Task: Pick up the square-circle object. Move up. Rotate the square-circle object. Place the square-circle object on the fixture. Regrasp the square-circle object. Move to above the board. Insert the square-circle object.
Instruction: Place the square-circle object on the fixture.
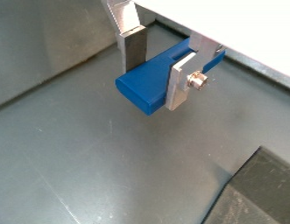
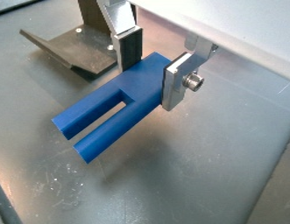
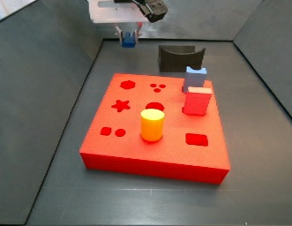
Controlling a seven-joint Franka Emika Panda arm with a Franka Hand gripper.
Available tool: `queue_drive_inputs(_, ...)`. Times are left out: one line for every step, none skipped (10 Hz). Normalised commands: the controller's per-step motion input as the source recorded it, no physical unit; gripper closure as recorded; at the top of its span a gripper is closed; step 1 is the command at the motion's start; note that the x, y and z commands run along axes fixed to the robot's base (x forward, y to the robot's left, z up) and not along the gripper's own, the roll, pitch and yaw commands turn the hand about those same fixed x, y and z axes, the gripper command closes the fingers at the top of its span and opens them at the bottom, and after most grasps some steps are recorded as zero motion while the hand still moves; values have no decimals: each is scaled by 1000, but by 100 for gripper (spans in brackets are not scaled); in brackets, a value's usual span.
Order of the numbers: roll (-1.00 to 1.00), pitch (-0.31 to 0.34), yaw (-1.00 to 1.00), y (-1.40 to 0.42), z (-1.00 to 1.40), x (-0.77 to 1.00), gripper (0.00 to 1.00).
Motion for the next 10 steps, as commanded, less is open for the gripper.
queue_drive_inputs(0, 0, 0, 0, 1000, 0, 100)
queue_drive_inputs(2, 9, -1, 0, 1000, -5, 100)
queue_drive_inputs(17, 31, -6, 2, 1000, -18, 100)
queue_drive_inputs(35, 45, -13, 3, 1000, -19, 100)
queue_drive_inputs(60, 71, -19, 4, 1000, -20, 100)
queue_drive_inputs(74, 80, -19, 4, 1000, -22, 100)
queue_drive_inputs(99, 90, -11, 2, 1000, -28, 100)
queue_drive_inputs(117, 93, -2, 1, 1000, -30, 100)
queue_drive_inputs(137, 98, 4, 2, 1000, -34, 100)
queue_drive_inputs(151, 103, 13, -1, 1000, -36, 100)
